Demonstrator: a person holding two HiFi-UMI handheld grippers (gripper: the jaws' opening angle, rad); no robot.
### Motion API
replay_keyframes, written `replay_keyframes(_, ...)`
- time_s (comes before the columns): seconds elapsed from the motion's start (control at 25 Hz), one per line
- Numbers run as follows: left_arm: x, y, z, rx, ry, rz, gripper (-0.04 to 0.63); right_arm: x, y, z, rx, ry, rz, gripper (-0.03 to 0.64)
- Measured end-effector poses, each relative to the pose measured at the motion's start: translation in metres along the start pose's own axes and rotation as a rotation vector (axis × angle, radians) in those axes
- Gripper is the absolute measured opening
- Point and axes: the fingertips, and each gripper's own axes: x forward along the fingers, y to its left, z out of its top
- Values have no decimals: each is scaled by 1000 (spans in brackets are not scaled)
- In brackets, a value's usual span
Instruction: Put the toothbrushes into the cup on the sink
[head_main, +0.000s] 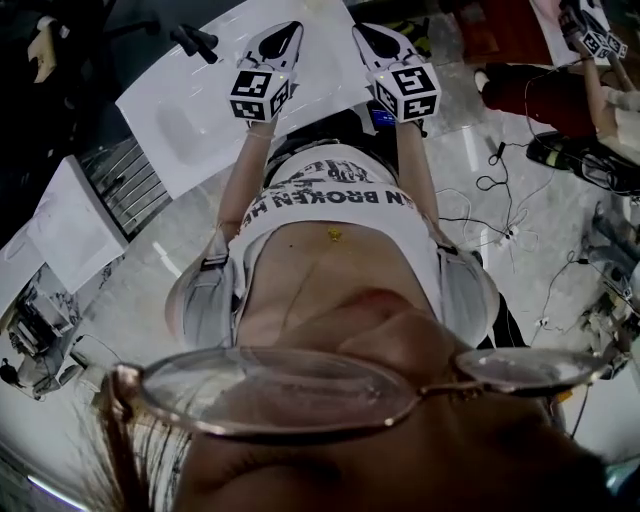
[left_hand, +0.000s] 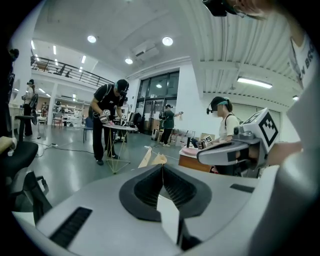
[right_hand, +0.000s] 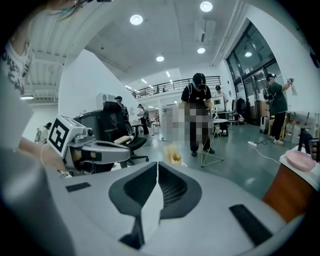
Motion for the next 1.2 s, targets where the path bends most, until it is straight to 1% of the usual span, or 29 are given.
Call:
replay_keyframes(0.08, -11, -4, 4, -6, -18, 6, 15, 2, 12, 4, -15, -11, 32, 29)
replay_keyframes(0.24, -32, -14, 18, 30, -58, 21, 15, 8, 37, 13, -49, -22, 99, 29)
replay_keyframes(0.4, -52, -19, 32, 42, -99, 45, 15, 8, 60, 24, -76, -55, 141, 29)
replay_keyframes(0.56, -69, -15, 43, 49, -135, 75, 15, 10, 79, 41, -99, -102, 172, 29)
replay_keyframes(0.84, -89, -12, 63, 40, -193, 103, 15, 9, 105, 68, -149, -147, 216, 29)
replay_keyframes(1.08, -101, -13, 73, 53, -217, 118, 15, 4, 120, 78, -181, -158, 240, 29)
replay_keyframes(1.2, -104, -14, 73, 51, -214, 123, 15, 3, 124, 77, -193, -149, 248, 28)
